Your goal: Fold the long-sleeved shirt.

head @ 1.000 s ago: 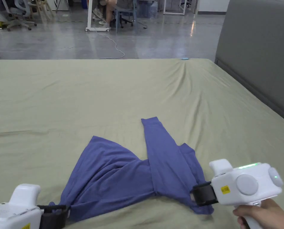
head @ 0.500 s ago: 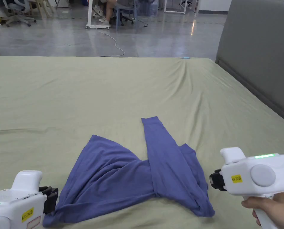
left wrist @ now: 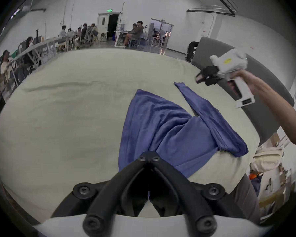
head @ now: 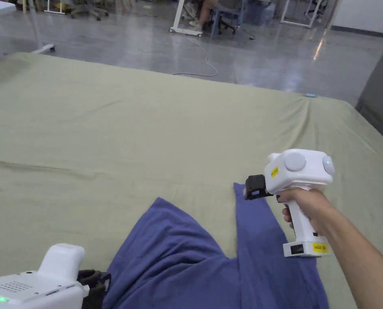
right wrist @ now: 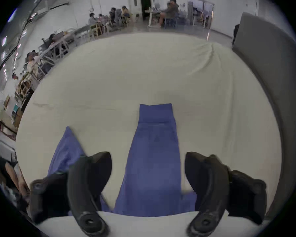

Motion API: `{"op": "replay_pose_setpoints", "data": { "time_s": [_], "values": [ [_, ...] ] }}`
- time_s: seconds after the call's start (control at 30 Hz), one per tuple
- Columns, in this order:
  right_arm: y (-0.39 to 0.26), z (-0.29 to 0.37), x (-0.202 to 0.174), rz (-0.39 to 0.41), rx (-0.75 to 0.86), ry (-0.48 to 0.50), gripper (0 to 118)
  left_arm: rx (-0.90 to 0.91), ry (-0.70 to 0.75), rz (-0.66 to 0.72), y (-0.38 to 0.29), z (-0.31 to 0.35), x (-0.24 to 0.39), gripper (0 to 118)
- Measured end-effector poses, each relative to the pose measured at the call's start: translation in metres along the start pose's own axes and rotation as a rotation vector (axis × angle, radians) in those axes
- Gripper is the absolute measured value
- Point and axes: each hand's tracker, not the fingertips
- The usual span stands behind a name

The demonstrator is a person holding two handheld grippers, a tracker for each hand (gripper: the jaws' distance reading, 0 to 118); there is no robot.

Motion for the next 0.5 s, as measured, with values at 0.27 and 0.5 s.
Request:
{"op": "replay_pose_setpoints", "data": {
  "time_s": [0.27,0.5],
  "values": [
    [0.013,-0.082,-0.016,0.003,-0.150,-0.081,54,0.016,0.040,0.011,0.004,-0.008,-0.013,0],
    [0.009,-0.061,-0.021,-0.039,-0.068,-0.100,0,0.005,0.049,0.010,0.001,-0.012,-0.013,0]
  ]
}}
